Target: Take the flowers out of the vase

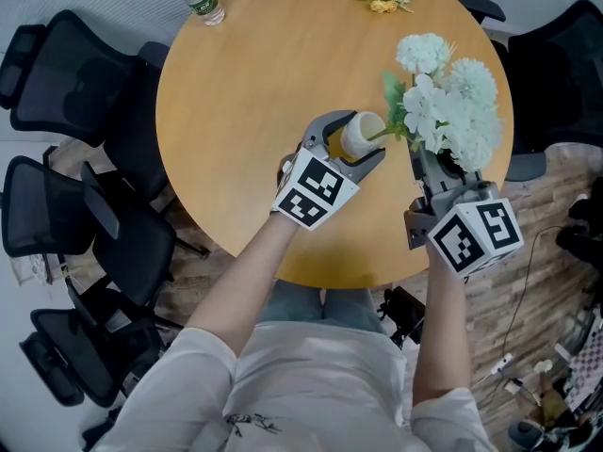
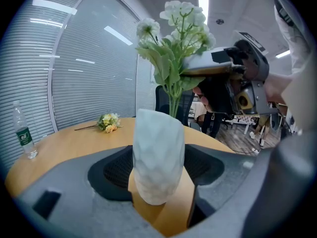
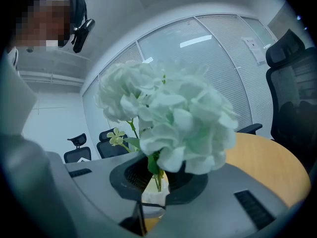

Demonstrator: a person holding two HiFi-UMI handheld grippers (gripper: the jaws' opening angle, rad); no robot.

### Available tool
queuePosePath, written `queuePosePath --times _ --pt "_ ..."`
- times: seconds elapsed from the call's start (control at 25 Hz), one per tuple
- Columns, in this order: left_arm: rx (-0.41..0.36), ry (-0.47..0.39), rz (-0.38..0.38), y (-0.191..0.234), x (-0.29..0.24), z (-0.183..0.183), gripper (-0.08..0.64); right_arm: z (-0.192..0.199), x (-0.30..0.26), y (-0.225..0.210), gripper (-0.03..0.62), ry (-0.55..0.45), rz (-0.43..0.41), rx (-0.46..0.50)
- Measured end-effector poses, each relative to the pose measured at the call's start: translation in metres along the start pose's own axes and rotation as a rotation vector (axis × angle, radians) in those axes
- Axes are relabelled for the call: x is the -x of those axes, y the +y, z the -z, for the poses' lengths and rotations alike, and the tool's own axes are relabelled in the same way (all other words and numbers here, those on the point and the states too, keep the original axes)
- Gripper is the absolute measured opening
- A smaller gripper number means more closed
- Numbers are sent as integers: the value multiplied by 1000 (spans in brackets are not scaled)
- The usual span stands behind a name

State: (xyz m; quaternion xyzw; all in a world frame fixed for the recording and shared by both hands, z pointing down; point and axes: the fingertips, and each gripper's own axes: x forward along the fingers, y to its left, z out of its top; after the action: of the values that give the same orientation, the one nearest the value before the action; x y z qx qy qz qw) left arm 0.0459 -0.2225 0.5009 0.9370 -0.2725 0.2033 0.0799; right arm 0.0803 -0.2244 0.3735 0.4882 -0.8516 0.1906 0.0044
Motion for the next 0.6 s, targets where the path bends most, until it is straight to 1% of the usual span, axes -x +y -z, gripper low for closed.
queuePosePath --times 0.2,0.6 --pt "-2 2 0 -5 -4 -10 324 -14 11 -6 49 -11 4 2" --pt "6 6 -1 1 0 -2 324 -18 11 0 49 -22 8 10"
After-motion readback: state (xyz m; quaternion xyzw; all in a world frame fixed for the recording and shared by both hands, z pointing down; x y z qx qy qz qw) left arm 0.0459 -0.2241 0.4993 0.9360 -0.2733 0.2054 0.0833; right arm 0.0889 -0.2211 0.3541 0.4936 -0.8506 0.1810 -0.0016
